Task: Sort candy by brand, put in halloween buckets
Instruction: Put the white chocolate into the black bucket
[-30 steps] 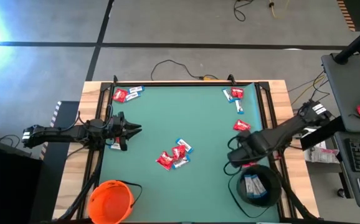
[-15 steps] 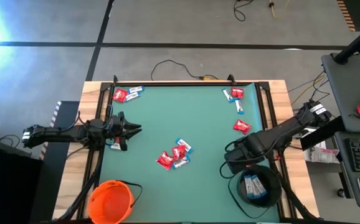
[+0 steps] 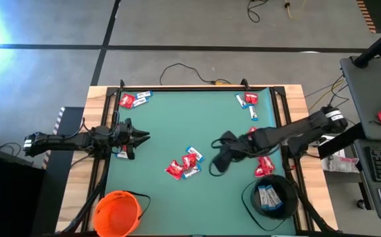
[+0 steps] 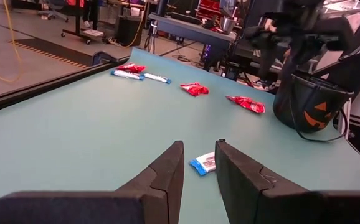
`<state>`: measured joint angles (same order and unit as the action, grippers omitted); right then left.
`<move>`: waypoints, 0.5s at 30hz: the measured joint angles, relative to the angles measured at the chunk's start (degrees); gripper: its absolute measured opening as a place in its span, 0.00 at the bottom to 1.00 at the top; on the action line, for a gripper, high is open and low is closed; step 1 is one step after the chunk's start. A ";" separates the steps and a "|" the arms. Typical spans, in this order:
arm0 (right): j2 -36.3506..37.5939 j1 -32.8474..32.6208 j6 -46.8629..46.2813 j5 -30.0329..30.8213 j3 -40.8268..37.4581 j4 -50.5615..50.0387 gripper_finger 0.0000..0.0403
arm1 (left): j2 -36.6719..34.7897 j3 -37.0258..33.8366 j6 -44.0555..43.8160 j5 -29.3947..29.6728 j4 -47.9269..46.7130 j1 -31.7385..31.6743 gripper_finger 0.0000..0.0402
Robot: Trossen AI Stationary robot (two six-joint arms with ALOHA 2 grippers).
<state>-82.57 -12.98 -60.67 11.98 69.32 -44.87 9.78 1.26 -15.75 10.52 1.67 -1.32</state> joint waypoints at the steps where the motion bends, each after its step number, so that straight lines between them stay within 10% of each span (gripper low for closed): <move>1: -0.58 1.27 2.88 0.11 -1.11 3.56 0.49 | 0.00 0.00 0.00 0.01 0.00 0.00 0.19; 15: -15.52 6.17 28.16 3.61 -9.43 32.77 0.49 | 0.14 0.01 -0.02 0.01 -0.03 0.00 0.19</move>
<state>-98.08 -6.81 -32.51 15.59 59.89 -12.11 9.92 1.27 -15.77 10.54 1.64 -1.32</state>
